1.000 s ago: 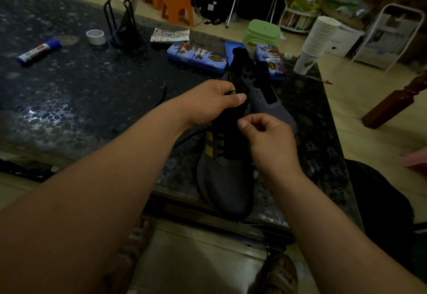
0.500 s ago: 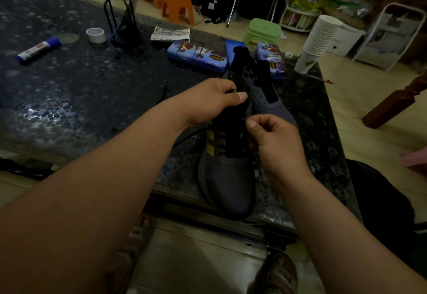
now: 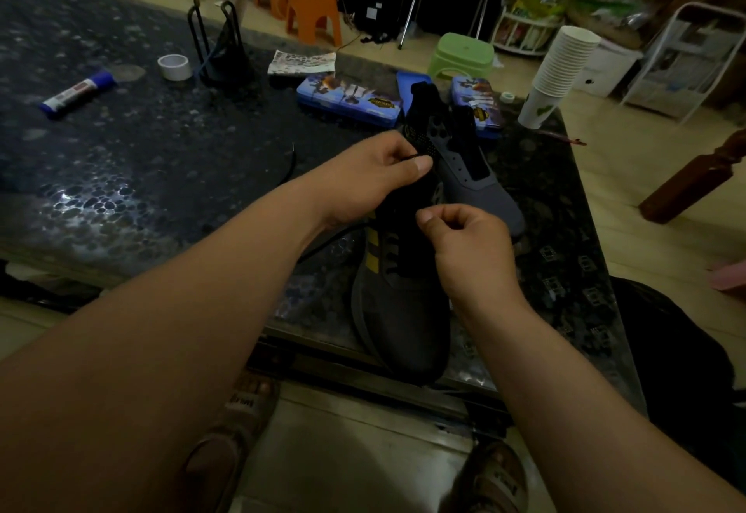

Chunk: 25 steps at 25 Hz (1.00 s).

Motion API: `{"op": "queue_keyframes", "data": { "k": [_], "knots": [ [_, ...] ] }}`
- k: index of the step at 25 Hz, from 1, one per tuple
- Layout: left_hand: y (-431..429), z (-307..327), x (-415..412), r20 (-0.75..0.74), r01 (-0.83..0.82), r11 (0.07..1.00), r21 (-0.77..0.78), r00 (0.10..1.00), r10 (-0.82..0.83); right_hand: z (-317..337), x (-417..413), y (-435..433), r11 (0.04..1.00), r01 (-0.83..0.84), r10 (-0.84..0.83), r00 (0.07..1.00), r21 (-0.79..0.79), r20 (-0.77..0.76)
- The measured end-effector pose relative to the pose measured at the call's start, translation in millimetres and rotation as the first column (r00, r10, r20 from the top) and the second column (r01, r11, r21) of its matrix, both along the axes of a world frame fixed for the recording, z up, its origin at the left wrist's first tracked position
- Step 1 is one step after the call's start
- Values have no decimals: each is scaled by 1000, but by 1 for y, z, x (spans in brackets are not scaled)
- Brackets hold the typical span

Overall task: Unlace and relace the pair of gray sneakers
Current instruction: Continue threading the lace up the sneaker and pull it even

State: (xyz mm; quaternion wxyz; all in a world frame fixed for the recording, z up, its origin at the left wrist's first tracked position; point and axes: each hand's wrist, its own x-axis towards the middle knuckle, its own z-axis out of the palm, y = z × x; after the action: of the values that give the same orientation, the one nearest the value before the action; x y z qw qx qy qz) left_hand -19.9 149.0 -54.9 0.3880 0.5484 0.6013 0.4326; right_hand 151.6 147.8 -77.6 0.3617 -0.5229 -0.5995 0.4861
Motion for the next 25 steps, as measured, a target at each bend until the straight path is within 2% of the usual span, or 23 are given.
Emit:
{"op": "queue_keyframes", "data": {
  "k": [1, 2, 4, 7, 13, 17, 20, 21, 23, 25],
  "knots": [
    [-5, 0, -4, -6, -64, 996, 67, 998, 65, 0, -2, 0, 1000, -9, 9, 1000, -6, 4],
    [-11, 0, -10, -79, -121, 981, 155, 988, 134, 0, -3, 0, 1000, -17, 17, 1000, -13, 4],
    [-30, -3, -19, -306, -78, 971, 226, 941, 147, -2, -4, 0, 999, -27, 27, 1000, -38, -13],
    [-54, -11, -15, -504, 91, 991, 98, 863, -29, -2, -4, 2, 991, -49, 38, 996, -128, -85],
    [-50, -17, -5, -656, 38, 988, 147, 752, 68, 0, -1, 0, 986, -77, 64, 994, -146, -92],
    [-49, -17, -3, -578, 57, 990, 127, 816, 27, 1, 1, 1, 982, -114, 98, 989, -154, -108],
    [-50, -9, -8, -371, -48, 997, 64, 926, 69, 8, 7, 4, 991, -83, 84, 996, -109, 2],
    [-50, -5, -11, -269, -94, 995, 45, 958, 102, 11, 10, 6, 997, -47, 50, 998, -61, 48],
    [-53, 4, -15, -86, -128, 991, 42, 988, 131, 18, 17, 11, 988, -32, 9, 988, 149, 154],
    [-55, 12, -16, -39, -84, 994, 72, 995, 87, 27, 15, 8, 916, -215, 142, 963, 338, 228]
  ]
}}
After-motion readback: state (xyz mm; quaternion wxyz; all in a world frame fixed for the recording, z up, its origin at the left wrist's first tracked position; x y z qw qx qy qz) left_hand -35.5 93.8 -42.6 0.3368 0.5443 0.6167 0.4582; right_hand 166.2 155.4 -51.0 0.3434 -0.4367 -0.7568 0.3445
